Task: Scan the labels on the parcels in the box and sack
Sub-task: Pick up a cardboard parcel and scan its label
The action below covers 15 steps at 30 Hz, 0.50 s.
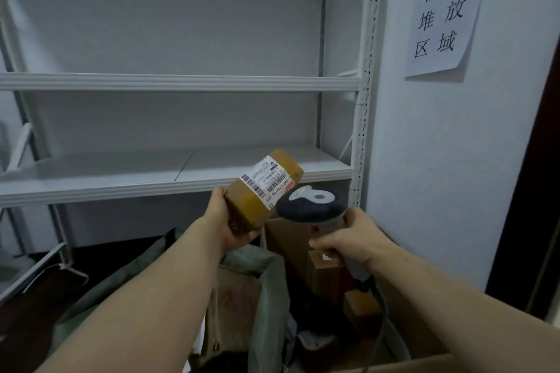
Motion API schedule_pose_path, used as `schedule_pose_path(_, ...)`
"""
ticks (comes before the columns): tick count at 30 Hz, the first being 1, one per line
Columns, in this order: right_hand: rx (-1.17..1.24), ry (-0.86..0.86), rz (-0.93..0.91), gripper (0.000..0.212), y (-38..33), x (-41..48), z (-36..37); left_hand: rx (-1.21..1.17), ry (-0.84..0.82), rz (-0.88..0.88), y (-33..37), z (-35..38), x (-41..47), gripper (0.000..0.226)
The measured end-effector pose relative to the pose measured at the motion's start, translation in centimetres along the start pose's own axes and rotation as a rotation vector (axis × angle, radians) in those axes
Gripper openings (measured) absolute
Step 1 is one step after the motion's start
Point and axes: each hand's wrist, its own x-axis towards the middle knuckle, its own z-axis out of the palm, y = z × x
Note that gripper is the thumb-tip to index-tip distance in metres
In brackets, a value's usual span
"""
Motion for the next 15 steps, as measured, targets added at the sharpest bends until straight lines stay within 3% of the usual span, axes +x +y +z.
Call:
schedule_pose_path(8, -0.465, -0.061, -0.24, 0.022, -0.9, 0.3, -0.6, 0.621, 0.187, 0.007, 3.1, -1.0, -1.7, 0.05)
schedule_pose_path(15, -0.58, -0.086, -0.336, 0.019, -0.9, 0.5, 0.6, 0.897, 0.236, 0.047, 4.5, -1.2, -3.3, 0.041)
